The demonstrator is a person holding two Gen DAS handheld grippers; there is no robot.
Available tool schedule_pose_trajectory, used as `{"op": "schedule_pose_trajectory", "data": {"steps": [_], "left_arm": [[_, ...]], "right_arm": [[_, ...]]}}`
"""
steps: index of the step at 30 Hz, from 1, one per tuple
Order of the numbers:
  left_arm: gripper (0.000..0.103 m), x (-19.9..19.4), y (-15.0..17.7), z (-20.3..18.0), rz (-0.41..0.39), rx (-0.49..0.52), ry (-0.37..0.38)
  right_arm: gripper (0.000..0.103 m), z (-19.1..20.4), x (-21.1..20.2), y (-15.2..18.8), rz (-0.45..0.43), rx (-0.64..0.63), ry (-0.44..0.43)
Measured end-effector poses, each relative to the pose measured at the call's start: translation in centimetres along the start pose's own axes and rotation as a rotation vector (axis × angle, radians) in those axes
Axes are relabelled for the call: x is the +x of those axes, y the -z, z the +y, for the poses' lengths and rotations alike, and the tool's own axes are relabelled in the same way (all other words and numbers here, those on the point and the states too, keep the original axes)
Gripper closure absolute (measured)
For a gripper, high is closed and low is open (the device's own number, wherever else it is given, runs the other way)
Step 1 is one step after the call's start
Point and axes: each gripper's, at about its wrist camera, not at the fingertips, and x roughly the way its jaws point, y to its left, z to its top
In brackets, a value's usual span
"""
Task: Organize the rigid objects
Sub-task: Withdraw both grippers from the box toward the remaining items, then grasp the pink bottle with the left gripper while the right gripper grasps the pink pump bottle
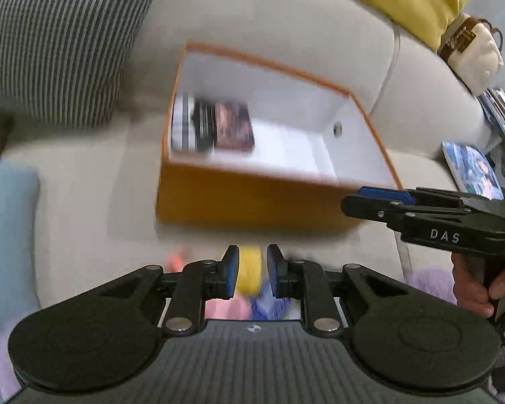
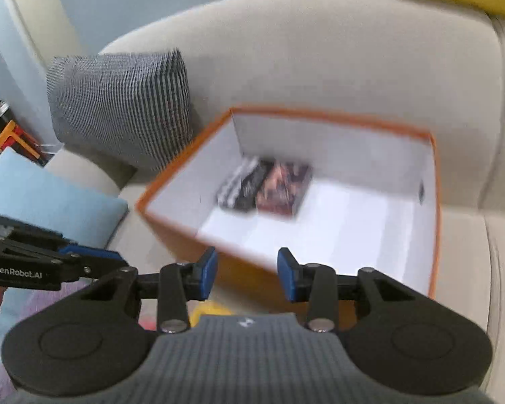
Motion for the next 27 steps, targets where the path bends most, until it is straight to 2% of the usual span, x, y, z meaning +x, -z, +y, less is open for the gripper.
{"op": "schedule_pose_trajectory", "data": {"steps": [2, 6, 8, 12, 14, 15, 21, 27], "left_arm": [[0.08, -0.2, 1.8, 0.3, 0.017, -0.029, -0.023], [0.077, 0.0, 4.3, 2.2, 0.06, -0.153, -0.125], [0.068, 0.2, 4.6, 2.9, 0.067, -0.206, -0.152], [0.058, 0.7, 4.6, 3.4, 0.071, -0.256, -0.183], [0.045, 1.4, 4.1, 3.1, 0.087, -0.265, -0.189], [0.043, 1.8, 4.1, 3.1, 0.094, -0.273, -0.198], [0.041, 3.6, 4.8, 3.7, 0.139, -0.318, -0.295], [0.033, 6.1, 4.1, 3.9, 0.211, -0.332, -0.301]], "right_arm": [[0.062, -0.3, 0.0, 2.4, 0.047, 0.045, 0.006], [0.064, 0.7, 1.1, 6.2, 0.13, 0.098, -0.016], [0.064, 1.9, 2.3, 7.2, 0.155, 0.089, -0.027], [0.064, 4.3, 3.8, 7.0, 0.181, 0.028, -0.068], [0.064, 5.1, 3.9, 6.7, 0.185, -0.01, -0.078], [0.064, 5.4, 4.4, 6.5, 0.189, -0.02, -0.074], [0.064, 4.6, 4.7, 6.0, 0.202, -0.013, -0.065], [0.063, 4.2, 5.0, 5.7, 0.205, -0.009, -0.077]]}}
